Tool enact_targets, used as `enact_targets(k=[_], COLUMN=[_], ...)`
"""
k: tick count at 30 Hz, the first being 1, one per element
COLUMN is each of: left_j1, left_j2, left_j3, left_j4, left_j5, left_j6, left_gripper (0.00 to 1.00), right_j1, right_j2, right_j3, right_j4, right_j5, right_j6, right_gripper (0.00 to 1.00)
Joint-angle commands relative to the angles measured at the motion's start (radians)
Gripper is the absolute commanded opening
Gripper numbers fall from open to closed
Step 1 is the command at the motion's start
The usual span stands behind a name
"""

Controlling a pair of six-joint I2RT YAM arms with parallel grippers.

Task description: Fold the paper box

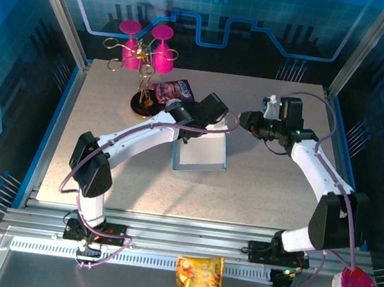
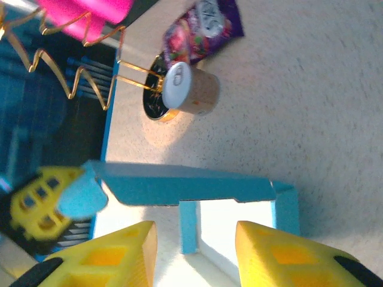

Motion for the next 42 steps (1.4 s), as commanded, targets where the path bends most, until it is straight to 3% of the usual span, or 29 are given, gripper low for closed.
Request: enact_targets(k=[1,7,16,27,34,42], left_j1=[0.004,0.010,0.013,0.015,0.019,0.023], left_j2=[-0.032,-0.038,-0.053,-0.061,-0.068,-0.074], left_j3=[-0.010,-0.023,-0.032,-0.038,-0.044,-0.043], left_j4=[0.017,0.008,-0.011,-0.018,-0.020,-0.018], left_j5=[0.060,0.106,0.144,0.159,0.160,0.167], left_j6=[0.050,0.052,0.043,0.037,0.036,0.033], left_gripper=[0.00,0.00,0.00,0.00,0.00,0.00], right_j1=[0.006,0.114,0.223,0.255,0.258,0.253], right_j2=[-0.103,-0.253,-0.176,-0.085,-0.124,-0.121], right_j3=[-0.126,-0.381,-0.329,-0.270,-0.287,-0.311], right_j4=[0.166,0.453,0.465,0.498,0.565,0.584], right_j5=[-0.041,0.146,0.353,0.425,0.496,0.419], right_j6=[-0.326,-0.622,-0.826,-0.914,-0.932,-0.905], right_gripper=[0.40,0.47,0.47,0.39,0.41,0.42])
